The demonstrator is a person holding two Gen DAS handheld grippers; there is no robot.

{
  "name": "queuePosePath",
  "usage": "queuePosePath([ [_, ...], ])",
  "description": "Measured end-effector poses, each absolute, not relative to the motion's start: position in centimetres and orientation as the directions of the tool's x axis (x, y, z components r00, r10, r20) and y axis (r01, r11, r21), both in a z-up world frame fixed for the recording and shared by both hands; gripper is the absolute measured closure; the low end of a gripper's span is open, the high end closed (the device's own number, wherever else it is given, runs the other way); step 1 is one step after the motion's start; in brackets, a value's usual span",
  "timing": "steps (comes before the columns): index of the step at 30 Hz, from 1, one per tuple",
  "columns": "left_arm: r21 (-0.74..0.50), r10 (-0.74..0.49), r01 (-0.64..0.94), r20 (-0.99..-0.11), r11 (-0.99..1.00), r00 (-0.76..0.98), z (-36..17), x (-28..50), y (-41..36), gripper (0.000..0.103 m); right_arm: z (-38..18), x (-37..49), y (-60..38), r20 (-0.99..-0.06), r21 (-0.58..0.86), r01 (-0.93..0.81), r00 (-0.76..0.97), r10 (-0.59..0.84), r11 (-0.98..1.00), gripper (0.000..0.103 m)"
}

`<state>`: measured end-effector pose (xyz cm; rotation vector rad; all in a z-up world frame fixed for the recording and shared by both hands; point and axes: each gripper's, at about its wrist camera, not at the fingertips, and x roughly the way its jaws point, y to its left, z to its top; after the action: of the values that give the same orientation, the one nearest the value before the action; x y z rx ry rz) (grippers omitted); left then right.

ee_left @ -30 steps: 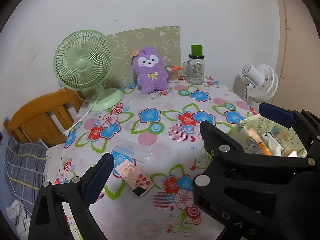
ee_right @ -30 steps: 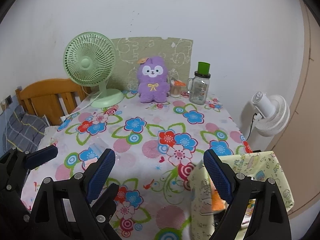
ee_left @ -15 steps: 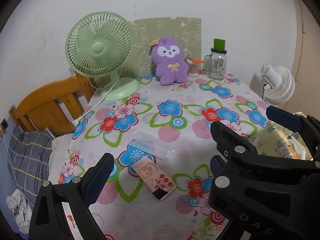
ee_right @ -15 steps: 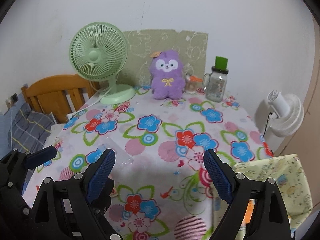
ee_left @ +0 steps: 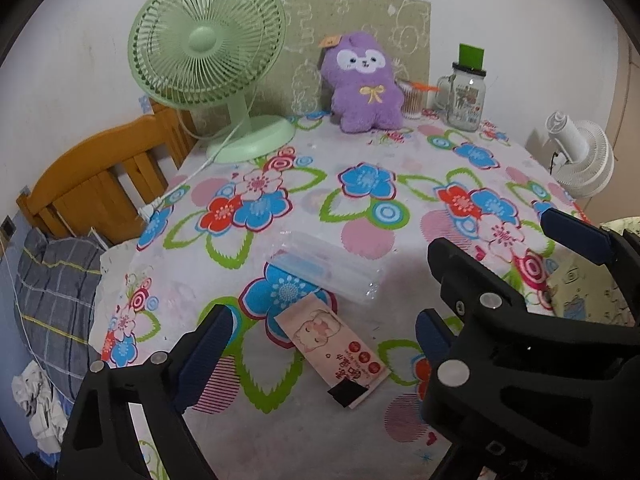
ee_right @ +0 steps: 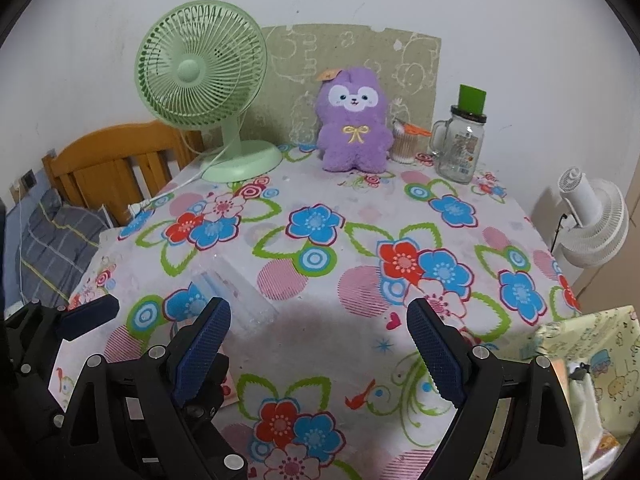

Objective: Organize soft objects
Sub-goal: 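Move both tools away from the box toward the pink wipes pack and plastic bag, then close the left tool on the pink wipes pack while the right tool grasps the clear plastic bag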

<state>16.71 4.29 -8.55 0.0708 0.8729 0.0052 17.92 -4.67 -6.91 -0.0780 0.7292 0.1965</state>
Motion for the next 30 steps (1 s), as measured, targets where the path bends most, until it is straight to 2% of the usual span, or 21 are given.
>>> queuePosePath([
  [10,0.062,0.043,0.012,-0.809,0.998,0.586,-11.3,18.2,4.6,0.016,-9.3,19.4,-4.0,-0.701,-0.02,-0.213,0.7,0.138,0.977,0.011],
  [14,0.05,0.042,0.0,-0.825,0.999,0.564,-12.2,18.7,4.8,0.024,-9.9,19.9,-3.9,-0.707,-0.031,-0.215,0.695,0.131,0.976,0.011],
  [19,0.031,0.026,0.001,-0.842,1.0,0.538,-13.1,19.1,5.0,0.028,-10.5,20.4,-3.8,-0.717,-0.039,-0.219,0.686,0.125,0.975,0.011],
  [21,0.024,0.019,0.004,-0.847,1.0,0.532,-13.3,19.2,4.9,0.035,-10.8,20.5,-3.9,-0.721,-0.04,-0.215,0.682,0.121,0.976,0.011],
  [29,-0.02,-0.021,0.006,-0.854,1.0,0.52,-14.1,19.9,4.9,0.043,-11.1,20.9,-3.9,-0.728,-0.064,-0.211,0.679,0.099,0.975,0.011],
  [30,-0.025,-0.024,0.006,-0.853,1.0,0.521,-14.1,19.8,5.0,0.049,-11.1,21.0,-3.8,-0.727,-0.066,-0.212,0.679,0.099,0.975,0.011],
])
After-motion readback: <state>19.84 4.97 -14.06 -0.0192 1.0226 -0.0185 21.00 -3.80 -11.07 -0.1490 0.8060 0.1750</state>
